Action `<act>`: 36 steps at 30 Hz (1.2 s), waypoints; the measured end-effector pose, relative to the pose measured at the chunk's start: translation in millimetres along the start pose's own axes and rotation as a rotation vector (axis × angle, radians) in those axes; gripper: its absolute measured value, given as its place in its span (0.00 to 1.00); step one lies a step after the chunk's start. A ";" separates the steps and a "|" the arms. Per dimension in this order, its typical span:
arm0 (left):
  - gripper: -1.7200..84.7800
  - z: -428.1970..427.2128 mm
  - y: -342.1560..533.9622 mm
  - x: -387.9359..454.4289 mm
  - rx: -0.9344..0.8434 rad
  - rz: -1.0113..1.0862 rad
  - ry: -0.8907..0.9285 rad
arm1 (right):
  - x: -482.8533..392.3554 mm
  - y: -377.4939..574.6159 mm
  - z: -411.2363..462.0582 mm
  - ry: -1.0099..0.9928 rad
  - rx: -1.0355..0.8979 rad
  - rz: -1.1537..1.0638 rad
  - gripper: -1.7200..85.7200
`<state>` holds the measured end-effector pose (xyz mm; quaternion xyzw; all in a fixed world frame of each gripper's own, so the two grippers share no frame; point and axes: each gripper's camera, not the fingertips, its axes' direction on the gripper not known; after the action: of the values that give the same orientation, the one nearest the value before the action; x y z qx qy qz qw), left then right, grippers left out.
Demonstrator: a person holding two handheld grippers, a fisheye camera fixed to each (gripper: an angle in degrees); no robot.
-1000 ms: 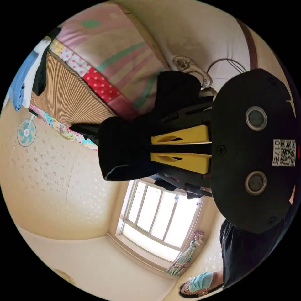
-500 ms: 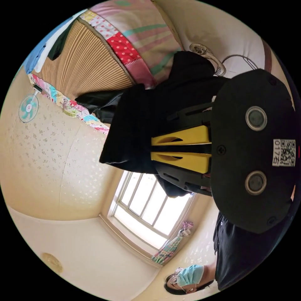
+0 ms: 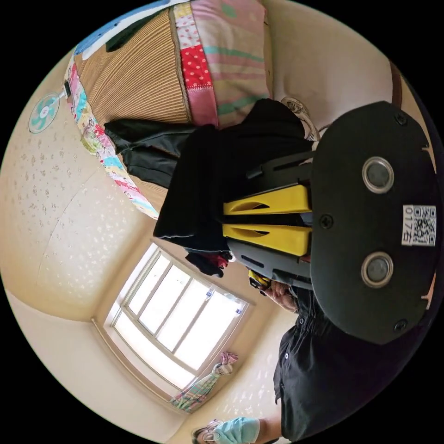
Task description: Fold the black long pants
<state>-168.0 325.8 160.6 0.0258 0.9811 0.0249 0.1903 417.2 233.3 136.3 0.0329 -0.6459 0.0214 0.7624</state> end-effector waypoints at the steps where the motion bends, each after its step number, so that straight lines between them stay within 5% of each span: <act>1: 0.06 0.2 -5.5 0.1 -0.002 -0.021 0.098 | -8.4 -3.1 1.4 -0.013 0.000 -0.036 0.05; 3: 0.06 3.7 -27.8 -3.1 -0.018 -0.066 0.470 | -40.8 -14.0 8.8 -0.036 -0.033 -0.192 0.05; 5: 0.06 0.6 -38.0 2.7 -0.010 -0.037 0.567 | -61.3 -19.4 24.3 -0.001 -0.146 -0.301 0.06; 10: 0.06 -14.2 -45.8 17.7 -0.030 -0.039 0.428 | -88.1 -2.8 105.2 0.206 -0.718 -0.452 0.08; 13: 0.06 -19.9 -46.5 17.5 -0.003 -0.078 0.557 | -115.4 1.6 103.7 0.163 -0.666 -0.525 0.09; 18: 0.06 -35.4 -53.0 36.0 0.053 -0.045 0.558 | -145.1 -27.0 74.6 -0.185 -0.314 -0.518 0.11; 24: 0.06 -57.8 -60.6 30.0 0.227 0.002 0.674 | -140.5 -38.0 170.6 0.097 -0.562 -0.404 0.18; 28: 0.06 -61.0 -61.5 18.1 0.309 -0.004 0.762 | -142.6 -35.0 192.6 0.069 -0.485 -0.319 0.18; 32: 0.06 -52.9 -57.7 16.4 0.314 0.003 0.745 | -125.9 -38.4 228.6 0.002 -0.623 -0.189 0.17; 36: 0.06 -29.0 -43.6 9.9 0.294 -0.010 0.755 | -92.3 -44.1 233.5 -0.016 -0.470 -0.076 0.16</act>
<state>-189.8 281.8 181.2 0.0368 0.9752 -0.1088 -0.1892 175.7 172.0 82.5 -0.1210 -0.6373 -0.1584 0.7444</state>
